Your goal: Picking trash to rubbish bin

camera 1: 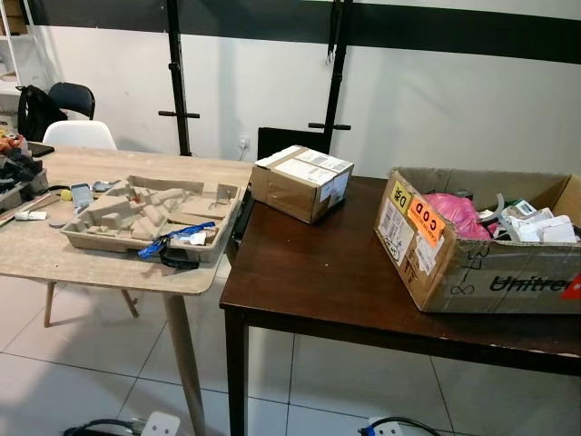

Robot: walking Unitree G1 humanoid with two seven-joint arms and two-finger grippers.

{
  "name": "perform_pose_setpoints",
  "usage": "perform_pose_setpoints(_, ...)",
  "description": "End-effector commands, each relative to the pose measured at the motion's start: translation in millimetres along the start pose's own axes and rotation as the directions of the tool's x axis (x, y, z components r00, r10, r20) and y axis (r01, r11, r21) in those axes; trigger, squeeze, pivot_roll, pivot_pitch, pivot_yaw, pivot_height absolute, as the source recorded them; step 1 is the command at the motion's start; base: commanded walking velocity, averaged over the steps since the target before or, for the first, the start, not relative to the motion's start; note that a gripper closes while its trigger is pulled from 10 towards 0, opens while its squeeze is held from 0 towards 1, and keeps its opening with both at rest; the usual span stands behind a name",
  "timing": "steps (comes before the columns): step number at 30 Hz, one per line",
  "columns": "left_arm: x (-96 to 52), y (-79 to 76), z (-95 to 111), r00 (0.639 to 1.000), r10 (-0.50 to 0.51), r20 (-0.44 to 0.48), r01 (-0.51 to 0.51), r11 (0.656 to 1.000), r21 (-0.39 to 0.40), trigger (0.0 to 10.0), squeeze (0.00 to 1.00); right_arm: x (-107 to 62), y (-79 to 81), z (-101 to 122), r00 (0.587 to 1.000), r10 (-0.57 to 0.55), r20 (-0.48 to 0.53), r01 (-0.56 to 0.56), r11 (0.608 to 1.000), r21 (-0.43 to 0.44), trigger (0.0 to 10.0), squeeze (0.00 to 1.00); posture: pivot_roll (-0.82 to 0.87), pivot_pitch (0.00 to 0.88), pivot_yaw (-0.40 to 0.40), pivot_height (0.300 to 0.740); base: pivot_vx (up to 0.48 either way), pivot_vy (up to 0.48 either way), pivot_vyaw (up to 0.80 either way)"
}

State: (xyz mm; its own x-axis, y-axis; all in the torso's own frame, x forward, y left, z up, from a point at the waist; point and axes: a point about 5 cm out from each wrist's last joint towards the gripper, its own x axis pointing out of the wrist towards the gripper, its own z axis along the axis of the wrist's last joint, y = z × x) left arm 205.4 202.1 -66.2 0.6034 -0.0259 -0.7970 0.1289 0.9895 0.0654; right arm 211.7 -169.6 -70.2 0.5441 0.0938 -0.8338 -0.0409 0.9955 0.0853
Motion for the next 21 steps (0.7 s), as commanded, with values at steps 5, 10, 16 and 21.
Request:
perform_pose_setpoints(5, -0.7, 3.7, 17.2, 0.988, 0.014, 0.156, -0.004, 0.998, -0.066, 10.0, 0.00, 1.8, 8.5, -1.9, 1.000, -0.002, 0.022, 0.003, 0.999, -0.054, 10.0, 0.00, 0.07, 0.000, 0.018, 0.740, 0.000, 0.000, 0.00)
perform_pose_setpoints(10, -2.0, 2.8, 10.1, 0.988, 0.005, 0.154, 0.002, 0.999, -0.047, 10.0, 0.00, 1.6, 9.0, -2.8, 0.999, -0.005, 0.038, 0.008, 0.997, -0.080, 10.0, 0.00, 0.07, 0.000, 0.011, 0.740, 0.000, 0.000, 0.00)
perform_pose_setpoints(16, -4.0, -1.1, -4.4, 0.990, 0.005, 0.140, 0.003, 0.998, -0.063, 10.0, 0.00, -0.1, -1.0, -9.9, 1.000, -0.015, 0.001, 0.015, 0.997, -0.077, 10.0, 0.00, 0.06, 0.000, -0.022, 0.740, 0.000, 0.000, -0.65)
perform_pose_setpoints(21, -4.6, -7.1, -11.9, 0.990, -0.004, 0.138, 0.013, 0.998, -0.069, 10.0, 0.00, -1.4, -5.8, -14.1, 1.000, -0.017, -0.003, 0.017, 0.995, -0.099, 10.0, 0.00, 0.06, 0.000, -0.037, 0.740, 0.000, 0.000, -0.80)
